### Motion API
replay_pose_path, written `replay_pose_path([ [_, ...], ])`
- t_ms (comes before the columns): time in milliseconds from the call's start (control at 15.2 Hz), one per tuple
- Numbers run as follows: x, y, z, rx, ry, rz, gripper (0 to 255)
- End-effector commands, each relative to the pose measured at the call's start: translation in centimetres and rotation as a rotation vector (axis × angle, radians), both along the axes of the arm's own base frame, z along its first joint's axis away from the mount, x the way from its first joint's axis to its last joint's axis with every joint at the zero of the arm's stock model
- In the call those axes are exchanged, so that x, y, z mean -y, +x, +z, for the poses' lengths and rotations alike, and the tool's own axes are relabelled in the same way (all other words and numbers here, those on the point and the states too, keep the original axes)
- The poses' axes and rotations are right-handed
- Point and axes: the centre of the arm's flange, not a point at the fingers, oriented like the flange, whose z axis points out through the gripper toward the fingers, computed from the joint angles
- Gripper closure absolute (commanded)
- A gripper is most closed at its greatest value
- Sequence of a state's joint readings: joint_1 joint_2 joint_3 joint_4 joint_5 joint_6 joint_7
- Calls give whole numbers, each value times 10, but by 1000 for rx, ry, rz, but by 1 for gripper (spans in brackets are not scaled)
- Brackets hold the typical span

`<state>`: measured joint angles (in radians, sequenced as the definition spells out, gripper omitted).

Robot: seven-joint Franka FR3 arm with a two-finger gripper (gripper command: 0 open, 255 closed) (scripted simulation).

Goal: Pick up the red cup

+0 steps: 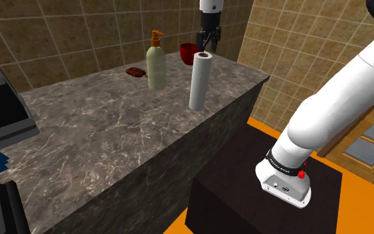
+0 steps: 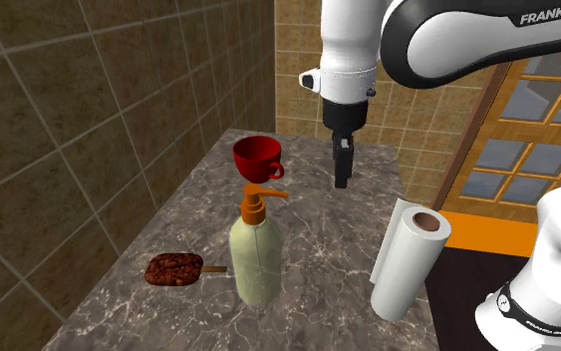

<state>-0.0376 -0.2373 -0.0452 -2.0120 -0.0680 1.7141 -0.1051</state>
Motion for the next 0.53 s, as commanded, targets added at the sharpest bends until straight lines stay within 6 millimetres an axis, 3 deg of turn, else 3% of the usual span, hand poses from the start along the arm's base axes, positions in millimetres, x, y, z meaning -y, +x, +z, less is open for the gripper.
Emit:
replay_pose_path([
  [0, 11, 25, -6, 2, -10, 7, 0],
  [462, 42, 107, -21, 7, -44, 30, 0],
])
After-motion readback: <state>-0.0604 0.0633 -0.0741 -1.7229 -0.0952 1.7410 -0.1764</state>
